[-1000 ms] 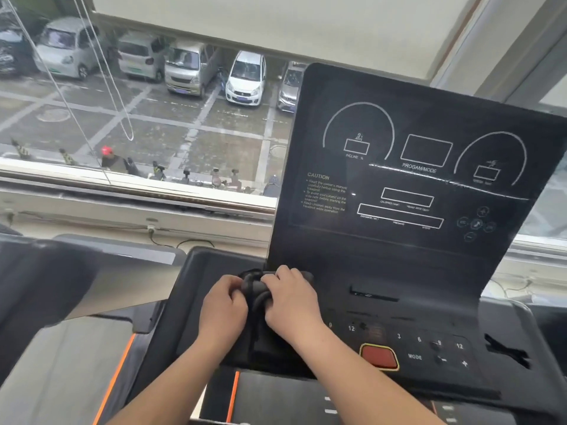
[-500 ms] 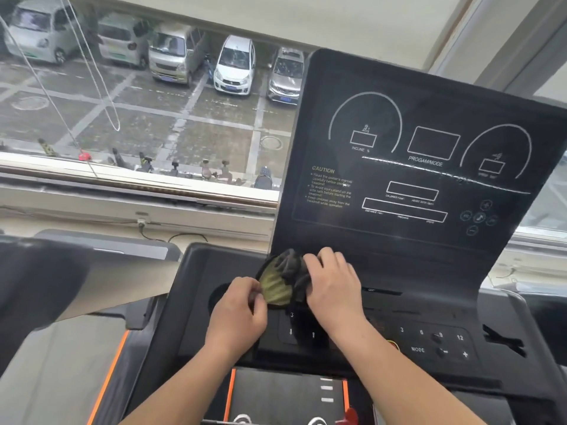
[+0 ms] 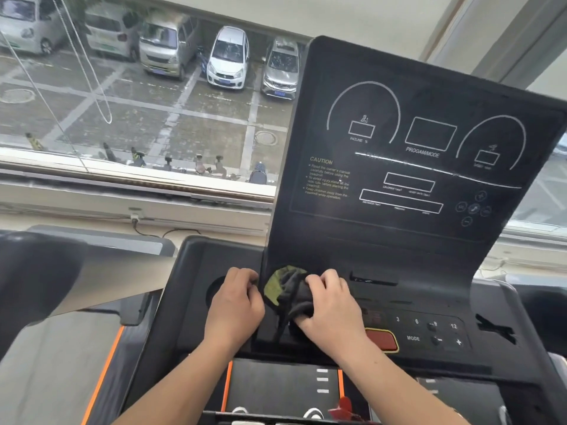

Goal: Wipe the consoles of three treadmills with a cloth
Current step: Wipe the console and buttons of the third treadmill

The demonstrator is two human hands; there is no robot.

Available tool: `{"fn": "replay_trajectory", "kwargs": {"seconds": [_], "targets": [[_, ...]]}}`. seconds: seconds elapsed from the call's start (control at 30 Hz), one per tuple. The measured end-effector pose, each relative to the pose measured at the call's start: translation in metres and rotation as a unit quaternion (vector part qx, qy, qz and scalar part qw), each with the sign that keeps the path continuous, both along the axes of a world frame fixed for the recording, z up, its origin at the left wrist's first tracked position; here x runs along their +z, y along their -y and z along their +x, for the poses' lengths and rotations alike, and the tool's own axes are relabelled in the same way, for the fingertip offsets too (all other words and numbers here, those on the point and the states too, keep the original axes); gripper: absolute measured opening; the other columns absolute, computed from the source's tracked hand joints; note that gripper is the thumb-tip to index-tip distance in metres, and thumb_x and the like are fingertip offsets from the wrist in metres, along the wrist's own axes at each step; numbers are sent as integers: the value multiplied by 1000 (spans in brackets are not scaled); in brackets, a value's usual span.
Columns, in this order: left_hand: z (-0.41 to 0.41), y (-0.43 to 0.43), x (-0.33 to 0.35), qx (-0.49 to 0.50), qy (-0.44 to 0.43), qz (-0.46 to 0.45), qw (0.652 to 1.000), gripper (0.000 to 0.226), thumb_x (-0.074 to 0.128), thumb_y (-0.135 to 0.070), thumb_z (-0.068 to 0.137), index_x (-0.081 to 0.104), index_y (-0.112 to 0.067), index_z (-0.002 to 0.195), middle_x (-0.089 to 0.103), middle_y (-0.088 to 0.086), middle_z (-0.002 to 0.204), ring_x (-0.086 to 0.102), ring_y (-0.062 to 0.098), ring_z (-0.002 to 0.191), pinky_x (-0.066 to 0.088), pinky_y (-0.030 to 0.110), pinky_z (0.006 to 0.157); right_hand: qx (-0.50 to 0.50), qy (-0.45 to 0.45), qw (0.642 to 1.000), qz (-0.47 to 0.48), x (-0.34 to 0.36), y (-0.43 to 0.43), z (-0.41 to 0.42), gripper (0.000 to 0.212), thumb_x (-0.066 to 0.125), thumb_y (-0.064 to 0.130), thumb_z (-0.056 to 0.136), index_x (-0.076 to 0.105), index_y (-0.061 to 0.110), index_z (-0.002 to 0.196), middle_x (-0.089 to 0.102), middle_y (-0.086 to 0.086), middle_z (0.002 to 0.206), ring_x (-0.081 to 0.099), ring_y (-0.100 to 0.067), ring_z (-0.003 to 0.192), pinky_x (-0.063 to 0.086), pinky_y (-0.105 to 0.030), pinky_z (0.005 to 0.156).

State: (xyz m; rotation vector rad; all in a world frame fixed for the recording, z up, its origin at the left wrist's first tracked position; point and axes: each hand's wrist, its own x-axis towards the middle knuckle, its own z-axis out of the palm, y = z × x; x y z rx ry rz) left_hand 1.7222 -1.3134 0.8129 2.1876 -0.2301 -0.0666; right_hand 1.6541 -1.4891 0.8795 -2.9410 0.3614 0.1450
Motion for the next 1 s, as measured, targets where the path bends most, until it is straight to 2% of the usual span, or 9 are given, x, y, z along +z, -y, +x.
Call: {"fn": "replay_trajectory", "kwargs": {"seconds": [0.13, 0.23, 0.3, 0.43, 0.5, 0.6, 0.7, 0.87, 1.0], "targets": [[1, 1, -1, 3, 4, 0, 1000, 21, 61, -11, 92, 62, -28, 104, 54, -14, 100, 61, 19, 82, 54, 42, 75, 0, -13, 1000, 2, 5, 3, 12, 45, 61, 40, 92, 47, 24, 132, 46, -1, 122, 50, -25, 116, 51, -37, 84], [0, 1, -1, 0, -7, 1, 1000, 21, 60, -12, 93, 62, -29, 105, 53, -16, 101, 61, 16, 83, 54, 41, 76, 4, -23, 1000, -6, 9, 12, 22, 42, 62, 37, 91, 46, 21, 125, 52, -1, 122, 56, -27, 116, 49, -39, 83], [-1, 0, 1, 1, -10, -4, 1000, 20, 60, -12, 93, 62, -29, 104, 53, -16, 100, 61, 13, 83, 54, 40, 76, -12, 21, 1000, 0, 16, 20, 27, 40, 67, 34, 86, 48, 19, 118, 54, 0, 117, 60, -28, 110, 46, -39, 76], [0, -1, 2, 1, -20, -4, 1000, 20, 60, -12, 92, 62, -30, 103, 53, -18, 99, 61, 10, 82, 55, 39, 76, -39, 168, 985, -14, 29, 34, 38, 39, 76, 19, 77, 55, 15, 109, 51, 1, 105, 59, -28, 95, 36, -33, 58], [1, 0, 1, -1, -27, -3, 1000, 21, 60, -12, 91, 62, -30, 102, 53, -18, 98, 61, 11, 82, 54, 38, 75, -40, 170, 984, -34, 26, 34, 41, 38, 72, 7, 75, 59, 12, 111, 51, -2, 103, 58, -29, 93, 35, -31, 56], [-1, 0, 2, 1, -24, -7, 1000, 22, 60, -12, 91, 62, -31, 102, 53, -19, 97, 61, 10, 82, 54, 36, 75, -33, 176, 982, -54, 9, 26, 40, 52, 73, -6, 60, 65, 8, 110, 56, -7, 97, 60, -31, 86, 39, -31, 49], [-1, -1, 2, -2, -19, -4, 1000, 21, 60, -13, 91, 62, -31, 102, 53, -19, 97, 60, 10, 81, 53, 35, 74, -26, 132, 988, -73, -1, 16, 37, 53, 74, 1, 61, 66, 12, 112, 59, -5, 98, 62, -30, 87, 40, -31, 52], [0, -2, -1, 7, -24, -5, 1000, 23, 60, -11, 92, 64, -30, 103, 55, -18, 97, 59, 8, 84, 47, 30, 74, -45, 7, 999, 14, 6, -4, 29, 35, 62, 32, 83, 60, 24, 117, 62, 2, 111, 63, -27, 107, 48, -34, 80], [2, -4, -3, 6, -17, -24, 1000, 23, 61, -8, 93, 66, -29, 102, 58, -17, 97, 60, 7, 84, 49, 30, 76, -8, -43, 998, 43, 7, -19, -5, 27, 59, 39, 83, 58, 26, 106, 60, 4, 107, 62, -23, 109, 47, -33, 80]]}}
